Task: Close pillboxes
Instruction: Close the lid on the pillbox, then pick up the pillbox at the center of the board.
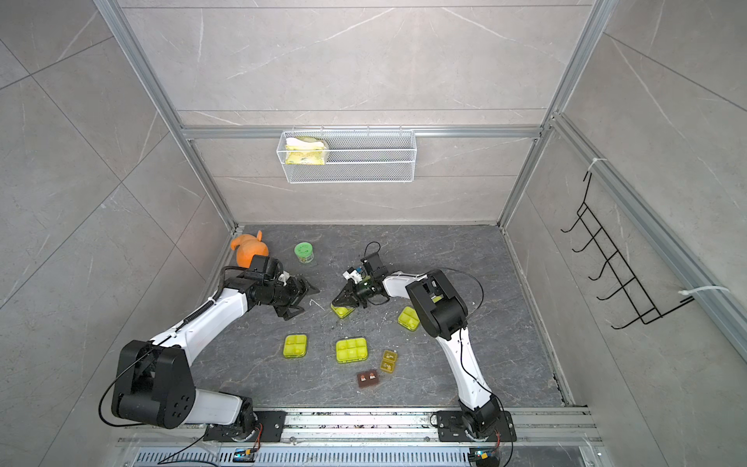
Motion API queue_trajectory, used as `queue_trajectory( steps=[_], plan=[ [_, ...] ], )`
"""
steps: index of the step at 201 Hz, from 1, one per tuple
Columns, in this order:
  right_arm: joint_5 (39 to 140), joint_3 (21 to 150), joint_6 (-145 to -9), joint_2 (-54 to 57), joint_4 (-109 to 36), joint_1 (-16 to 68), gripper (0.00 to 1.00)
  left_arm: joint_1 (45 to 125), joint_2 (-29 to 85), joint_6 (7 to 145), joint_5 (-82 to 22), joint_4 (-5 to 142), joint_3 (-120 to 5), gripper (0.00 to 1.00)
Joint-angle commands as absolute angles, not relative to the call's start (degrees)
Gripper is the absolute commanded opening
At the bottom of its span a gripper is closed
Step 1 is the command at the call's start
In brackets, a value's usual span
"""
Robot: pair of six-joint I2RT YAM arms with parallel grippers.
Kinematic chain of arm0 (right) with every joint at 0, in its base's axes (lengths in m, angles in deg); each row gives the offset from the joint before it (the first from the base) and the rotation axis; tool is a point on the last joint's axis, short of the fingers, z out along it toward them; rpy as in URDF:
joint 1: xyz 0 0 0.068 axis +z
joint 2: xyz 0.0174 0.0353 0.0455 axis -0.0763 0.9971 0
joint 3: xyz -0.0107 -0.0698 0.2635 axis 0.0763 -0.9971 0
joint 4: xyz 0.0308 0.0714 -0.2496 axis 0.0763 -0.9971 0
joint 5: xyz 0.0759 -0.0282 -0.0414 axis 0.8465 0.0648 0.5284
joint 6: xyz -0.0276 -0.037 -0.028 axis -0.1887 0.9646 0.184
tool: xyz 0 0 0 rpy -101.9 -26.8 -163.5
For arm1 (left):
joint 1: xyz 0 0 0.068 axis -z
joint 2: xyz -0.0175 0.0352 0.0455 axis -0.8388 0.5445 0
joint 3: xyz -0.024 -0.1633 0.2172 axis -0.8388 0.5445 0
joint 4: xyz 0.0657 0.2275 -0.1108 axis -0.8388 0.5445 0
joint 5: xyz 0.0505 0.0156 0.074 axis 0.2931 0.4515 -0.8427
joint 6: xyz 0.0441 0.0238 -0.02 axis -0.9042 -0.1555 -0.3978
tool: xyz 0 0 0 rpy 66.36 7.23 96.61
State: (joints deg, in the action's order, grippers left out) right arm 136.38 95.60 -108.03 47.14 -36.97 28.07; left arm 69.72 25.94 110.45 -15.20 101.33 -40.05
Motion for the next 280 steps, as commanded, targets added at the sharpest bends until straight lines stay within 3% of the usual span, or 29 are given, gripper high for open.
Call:
queue_trajectory(
  steps=[1, 50, 135, 280],
  plan=[
    [133.1, 93.3, -109.1, 48.2, -38.2, 27.9, 0.14, 69.4, 24.0, 108.5, -14.1, 102.9, -40.3, 0.81],
    [134.3, 97.9, -105.7, 42.2, -40.6, 27.9, 0.29, 69.5, 24.3, 108.2, -12.2, 100.6, -40.0, 0.83],
    [121.9, 106.8, -82.6, 37.8, -78.1, 26.2, 0.52, 74.6, 25.9, 111.9, -11.9, 93.4, -35.9, 0.86],
    [120.4, 116.1, -75.1, 48.0, -87.9, 26.0, 0.57, 78.2, 38.4, 118.9, -13.5, 74.5, -30.3, 0.85]
  ],
)
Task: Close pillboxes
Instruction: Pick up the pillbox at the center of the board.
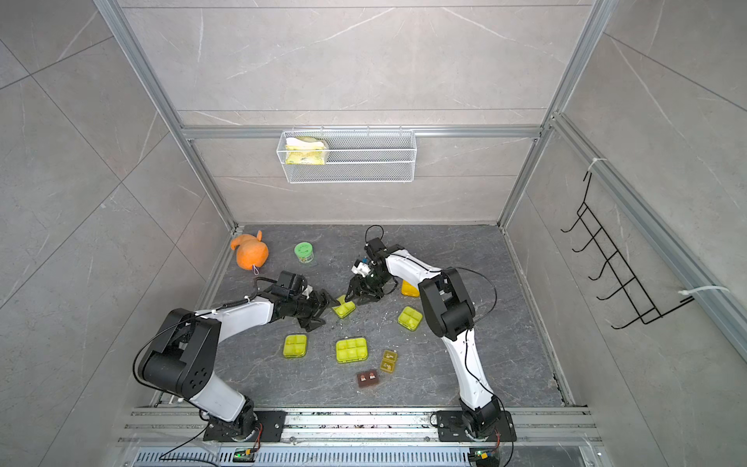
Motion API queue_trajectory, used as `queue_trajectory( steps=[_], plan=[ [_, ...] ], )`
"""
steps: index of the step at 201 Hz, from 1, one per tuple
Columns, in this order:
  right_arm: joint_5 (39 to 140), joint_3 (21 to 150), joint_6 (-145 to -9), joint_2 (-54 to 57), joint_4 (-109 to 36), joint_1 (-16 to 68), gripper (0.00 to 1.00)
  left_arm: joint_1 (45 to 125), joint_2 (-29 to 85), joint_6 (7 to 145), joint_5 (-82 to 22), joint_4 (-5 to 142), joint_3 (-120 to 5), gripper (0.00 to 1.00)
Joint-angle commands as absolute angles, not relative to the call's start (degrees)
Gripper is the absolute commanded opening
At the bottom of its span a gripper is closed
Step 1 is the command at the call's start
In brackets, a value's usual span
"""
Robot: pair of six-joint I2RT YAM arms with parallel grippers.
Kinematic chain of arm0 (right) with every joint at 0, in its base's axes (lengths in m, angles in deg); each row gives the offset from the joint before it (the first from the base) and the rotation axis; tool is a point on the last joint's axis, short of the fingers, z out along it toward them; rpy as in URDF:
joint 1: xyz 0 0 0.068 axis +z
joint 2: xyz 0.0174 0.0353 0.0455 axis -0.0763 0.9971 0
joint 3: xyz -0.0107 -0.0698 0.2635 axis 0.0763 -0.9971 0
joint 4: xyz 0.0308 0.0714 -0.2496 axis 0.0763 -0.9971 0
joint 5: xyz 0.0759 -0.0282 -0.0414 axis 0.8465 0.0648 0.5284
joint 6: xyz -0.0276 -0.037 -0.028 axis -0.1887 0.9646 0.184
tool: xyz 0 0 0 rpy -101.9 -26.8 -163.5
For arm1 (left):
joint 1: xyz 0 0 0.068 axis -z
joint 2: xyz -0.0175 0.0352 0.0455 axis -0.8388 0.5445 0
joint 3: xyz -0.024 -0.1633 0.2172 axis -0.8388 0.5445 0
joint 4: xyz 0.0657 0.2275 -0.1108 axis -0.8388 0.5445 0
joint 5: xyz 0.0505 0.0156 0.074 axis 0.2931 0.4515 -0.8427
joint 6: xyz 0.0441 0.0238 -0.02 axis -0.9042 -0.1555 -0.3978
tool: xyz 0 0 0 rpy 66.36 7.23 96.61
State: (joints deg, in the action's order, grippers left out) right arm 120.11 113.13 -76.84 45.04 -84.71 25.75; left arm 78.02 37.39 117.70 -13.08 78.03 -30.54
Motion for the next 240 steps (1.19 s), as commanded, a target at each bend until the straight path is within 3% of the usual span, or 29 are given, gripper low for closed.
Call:
queue_trajectory(
  steps=[1, 125, 240],
  plan=[
    [120.5, 116.1, -75.1, 48.1, -88.0, 26.0, 0.57, 78.3, 38.5, 118.9, -13.5, 74.4, -30.3, 0.85],
    [129.4, 113.9, -77.4, 51.4, -84.0, 25.9, 0.52, 77.3, 46.4, 117.9, -14.3, 67.4, -29.2, 0.74],
    [133.6, 109.5, -81.1, 50.3, -76.2, 25.1, 0.46, 76.9, 47.6, 119.0, -10.8, 61.4, -26.8, 0.7]
  ],
)
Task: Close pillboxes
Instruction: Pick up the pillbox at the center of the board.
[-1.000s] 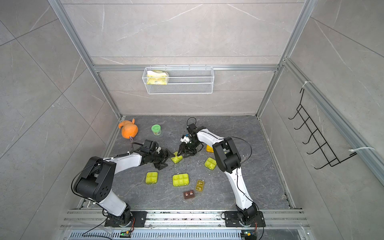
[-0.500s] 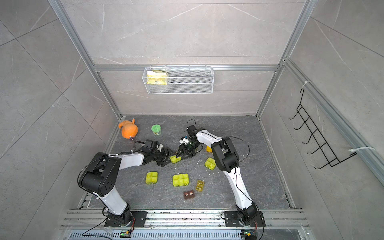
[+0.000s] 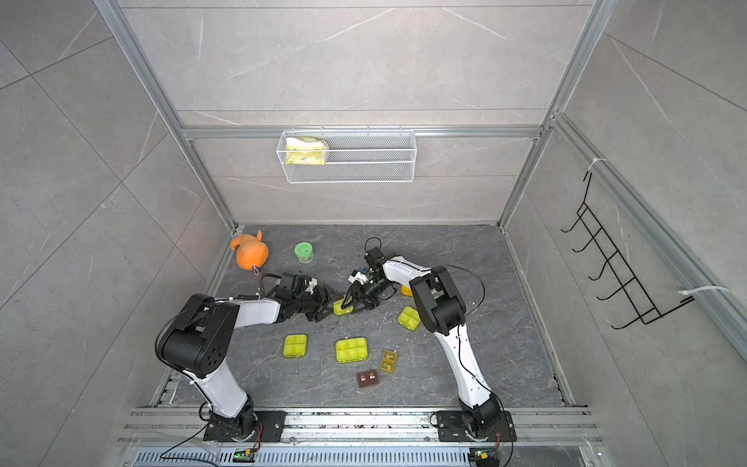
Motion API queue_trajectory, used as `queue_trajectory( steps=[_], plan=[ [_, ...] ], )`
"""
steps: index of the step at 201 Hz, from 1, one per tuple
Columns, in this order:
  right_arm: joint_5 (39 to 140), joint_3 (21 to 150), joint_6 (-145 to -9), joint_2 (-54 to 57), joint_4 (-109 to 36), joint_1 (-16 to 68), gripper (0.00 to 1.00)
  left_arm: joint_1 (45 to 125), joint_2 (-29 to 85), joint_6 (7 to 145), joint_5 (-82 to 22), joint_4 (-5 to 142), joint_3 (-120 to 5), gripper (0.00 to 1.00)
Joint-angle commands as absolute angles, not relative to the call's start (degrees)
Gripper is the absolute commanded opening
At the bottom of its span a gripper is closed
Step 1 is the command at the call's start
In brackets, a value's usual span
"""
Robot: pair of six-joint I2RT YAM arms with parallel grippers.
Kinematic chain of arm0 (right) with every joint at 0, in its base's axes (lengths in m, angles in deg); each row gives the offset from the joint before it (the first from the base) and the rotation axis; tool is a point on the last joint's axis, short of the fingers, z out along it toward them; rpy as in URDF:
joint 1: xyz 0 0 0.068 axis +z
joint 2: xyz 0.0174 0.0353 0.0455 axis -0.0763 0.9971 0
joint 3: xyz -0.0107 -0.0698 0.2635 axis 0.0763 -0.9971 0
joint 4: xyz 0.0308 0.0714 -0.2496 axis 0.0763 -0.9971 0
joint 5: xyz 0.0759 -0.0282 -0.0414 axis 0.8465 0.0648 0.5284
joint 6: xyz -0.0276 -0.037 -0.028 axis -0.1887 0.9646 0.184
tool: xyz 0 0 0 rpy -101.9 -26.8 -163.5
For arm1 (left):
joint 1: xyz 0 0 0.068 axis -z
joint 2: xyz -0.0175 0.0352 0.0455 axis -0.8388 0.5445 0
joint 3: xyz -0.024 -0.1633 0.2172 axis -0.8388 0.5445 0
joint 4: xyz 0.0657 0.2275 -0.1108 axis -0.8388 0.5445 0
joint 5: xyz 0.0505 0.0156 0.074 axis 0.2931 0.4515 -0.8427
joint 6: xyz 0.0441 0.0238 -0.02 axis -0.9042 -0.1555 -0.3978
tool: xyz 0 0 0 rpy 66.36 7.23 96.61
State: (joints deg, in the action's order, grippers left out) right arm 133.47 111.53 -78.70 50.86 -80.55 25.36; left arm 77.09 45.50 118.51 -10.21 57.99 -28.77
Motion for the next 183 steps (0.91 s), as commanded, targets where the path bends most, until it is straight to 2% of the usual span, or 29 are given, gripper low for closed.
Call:
queue_trajectory(
  steps=[1, 53, 138, 183],
  plan=[
    [133.7, 109.4, -81.3, 50.3, -75.9, 25.1, 0.46, 76.9, 47.6, 119.1, -10.8, 61.3, -26.8, 0.7],
    [135.4, 105.7, -86.4, 47.8, -65.7, 25.0, 0.4, 76.9, 48.7, 120.3, -9.0, 59.0, -26.6, 0.67],
    [135.8, 103.2, -88.1, 45.7, -61.0, 25.1, 0.27, 76.8, 48.4, 120.8, -7.6, 58.7, -26.4, 0.66],
    [135.7, 102.0, -89.3, 44.4, -58.8, 25.0, 0.25, 76.0, 46.2, 120.2, -7.4, 60.5, -26.4, 0.69]
  ],
)
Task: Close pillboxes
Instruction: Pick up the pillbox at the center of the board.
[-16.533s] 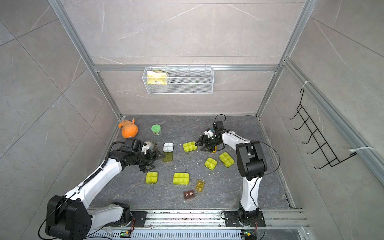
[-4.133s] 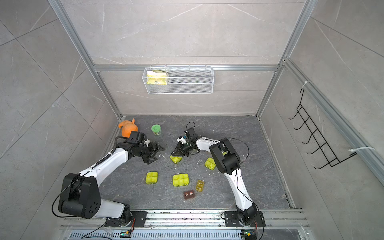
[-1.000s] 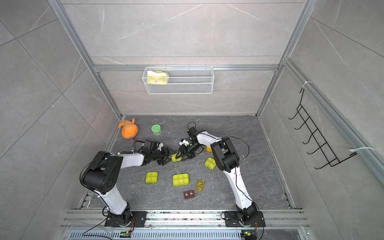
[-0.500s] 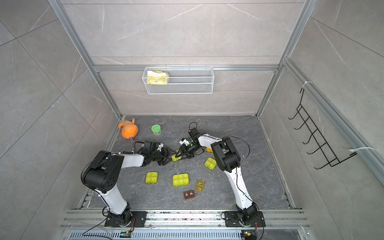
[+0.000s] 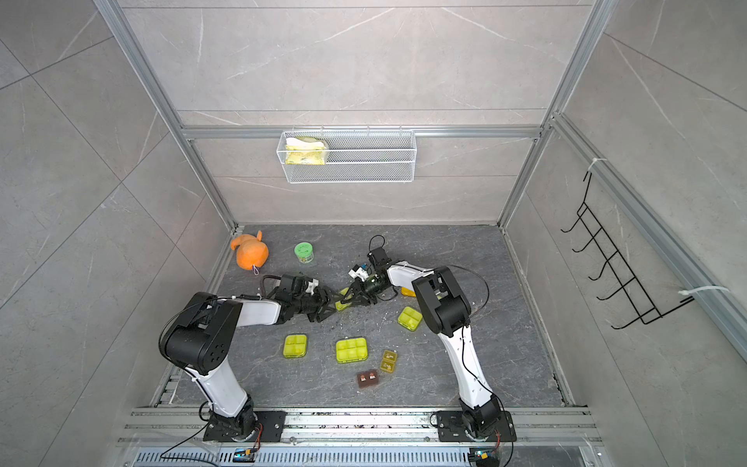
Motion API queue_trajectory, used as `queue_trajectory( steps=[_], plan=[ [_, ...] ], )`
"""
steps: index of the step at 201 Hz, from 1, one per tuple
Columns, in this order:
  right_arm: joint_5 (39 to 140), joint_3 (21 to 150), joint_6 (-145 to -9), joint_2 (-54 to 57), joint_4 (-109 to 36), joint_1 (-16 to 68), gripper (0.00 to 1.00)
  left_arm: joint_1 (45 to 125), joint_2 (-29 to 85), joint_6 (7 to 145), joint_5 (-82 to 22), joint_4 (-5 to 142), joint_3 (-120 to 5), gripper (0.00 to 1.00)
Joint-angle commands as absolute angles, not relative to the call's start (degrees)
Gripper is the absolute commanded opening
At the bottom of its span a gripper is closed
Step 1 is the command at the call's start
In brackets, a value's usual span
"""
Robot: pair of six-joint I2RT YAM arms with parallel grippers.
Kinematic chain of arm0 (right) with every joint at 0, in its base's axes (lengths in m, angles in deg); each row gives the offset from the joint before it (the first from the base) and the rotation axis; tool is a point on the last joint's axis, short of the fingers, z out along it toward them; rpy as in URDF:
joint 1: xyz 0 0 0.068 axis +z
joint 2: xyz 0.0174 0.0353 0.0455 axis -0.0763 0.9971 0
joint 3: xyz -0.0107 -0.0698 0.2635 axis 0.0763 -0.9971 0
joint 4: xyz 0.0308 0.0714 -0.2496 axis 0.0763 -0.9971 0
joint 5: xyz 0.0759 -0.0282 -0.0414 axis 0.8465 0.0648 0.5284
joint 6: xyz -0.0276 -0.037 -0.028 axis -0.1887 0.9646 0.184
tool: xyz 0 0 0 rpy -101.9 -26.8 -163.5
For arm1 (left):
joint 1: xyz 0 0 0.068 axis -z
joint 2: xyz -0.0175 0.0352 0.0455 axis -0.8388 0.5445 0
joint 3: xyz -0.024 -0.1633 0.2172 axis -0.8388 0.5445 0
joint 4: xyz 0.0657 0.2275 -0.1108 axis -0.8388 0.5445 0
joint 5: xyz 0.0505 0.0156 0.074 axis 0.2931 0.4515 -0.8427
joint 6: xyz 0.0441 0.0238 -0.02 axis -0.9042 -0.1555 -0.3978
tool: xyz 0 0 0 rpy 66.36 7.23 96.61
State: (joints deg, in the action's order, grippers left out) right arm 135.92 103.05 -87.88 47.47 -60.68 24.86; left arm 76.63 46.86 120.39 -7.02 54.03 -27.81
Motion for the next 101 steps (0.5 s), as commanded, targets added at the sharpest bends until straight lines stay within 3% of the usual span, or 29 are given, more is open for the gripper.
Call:
queue_trajectory(
  steps=[1, 101],
  plan=[
    [135.7, 101.9, -89.4, 44.3, -58.8, 25.1, 0.25, 75.9, 46.2, 120.1, -7.3, 60.5, -26.4, 0.69],
    [136.8, 91.9, -93.5, 31.1, -52.7, 24.7, 0.23, 72.8, 31.5, 117.1, -3.1, 70.4, -32.0, 0.86]
  ],
)
